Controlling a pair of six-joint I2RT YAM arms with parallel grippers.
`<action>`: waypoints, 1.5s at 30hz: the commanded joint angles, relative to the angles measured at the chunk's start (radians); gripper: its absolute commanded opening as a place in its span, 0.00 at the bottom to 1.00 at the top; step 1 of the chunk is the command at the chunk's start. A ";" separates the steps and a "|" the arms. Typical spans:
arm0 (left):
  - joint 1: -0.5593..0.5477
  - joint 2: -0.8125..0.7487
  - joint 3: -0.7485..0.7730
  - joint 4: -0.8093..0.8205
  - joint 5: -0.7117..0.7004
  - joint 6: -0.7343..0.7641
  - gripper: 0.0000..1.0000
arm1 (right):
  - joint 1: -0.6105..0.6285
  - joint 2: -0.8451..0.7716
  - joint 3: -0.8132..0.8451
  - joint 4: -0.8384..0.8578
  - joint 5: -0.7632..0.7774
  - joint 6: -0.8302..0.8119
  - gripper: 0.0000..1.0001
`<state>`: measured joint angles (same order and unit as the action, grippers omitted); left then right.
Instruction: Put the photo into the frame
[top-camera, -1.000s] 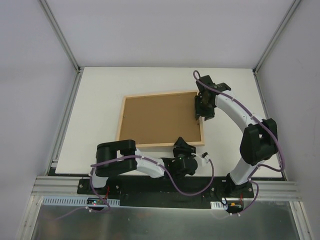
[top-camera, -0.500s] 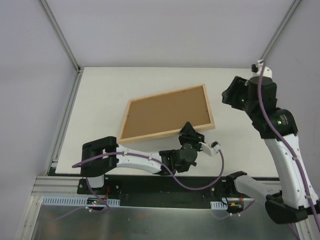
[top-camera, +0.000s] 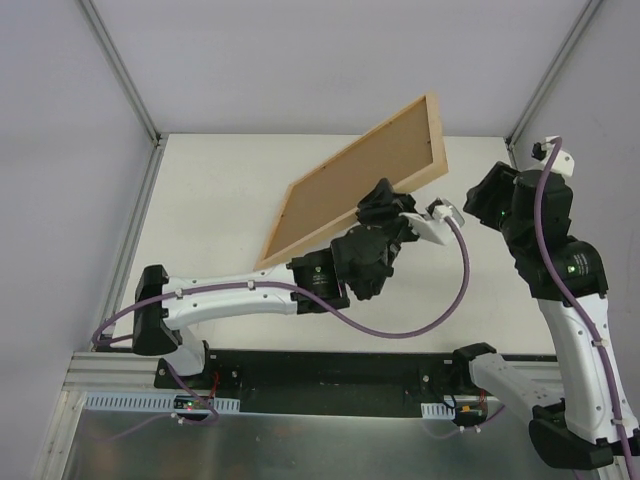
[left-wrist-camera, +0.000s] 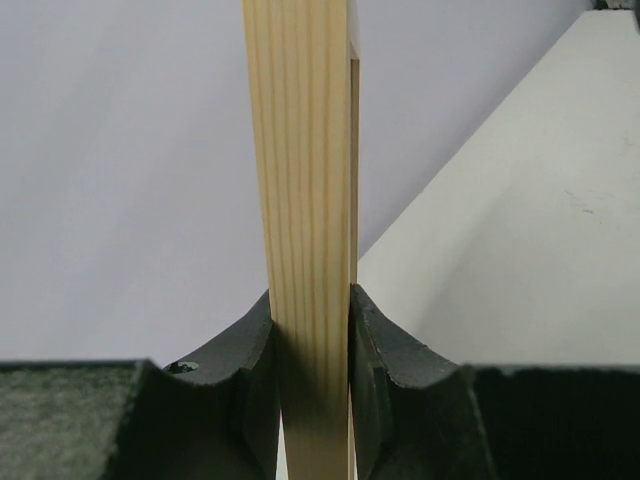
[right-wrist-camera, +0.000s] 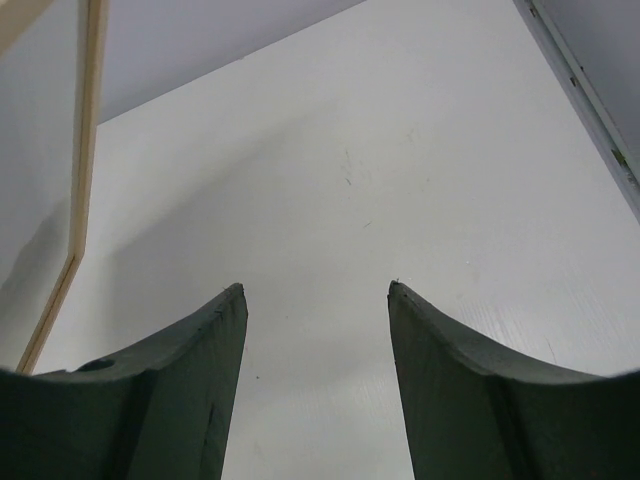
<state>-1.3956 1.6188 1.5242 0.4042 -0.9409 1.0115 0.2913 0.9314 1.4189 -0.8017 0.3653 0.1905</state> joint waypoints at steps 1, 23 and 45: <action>0.046 -0.073 0.186 -0.241 0.102 -0.126 0.00 | -0.030 -0.028 -0.017 0.007 0.035 0.012 0.60; 0.738 0.027 0.671 -0.972 0.919 -1.330 0.00 | -0.132 0.175 -0.176 0.058 -0.281 0.010 0.53; 1.294 0.323 0.150 -0.610 1.716 -1.700 0.00 | -0.139 0.260 -0.347 0.219 -0.430 -0.005 0.49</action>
<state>-0.1047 1.9884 1.8015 -0.3931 0.6804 -0.6247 0.1574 1.1801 1.1015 -0.6628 -0.0120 0.1936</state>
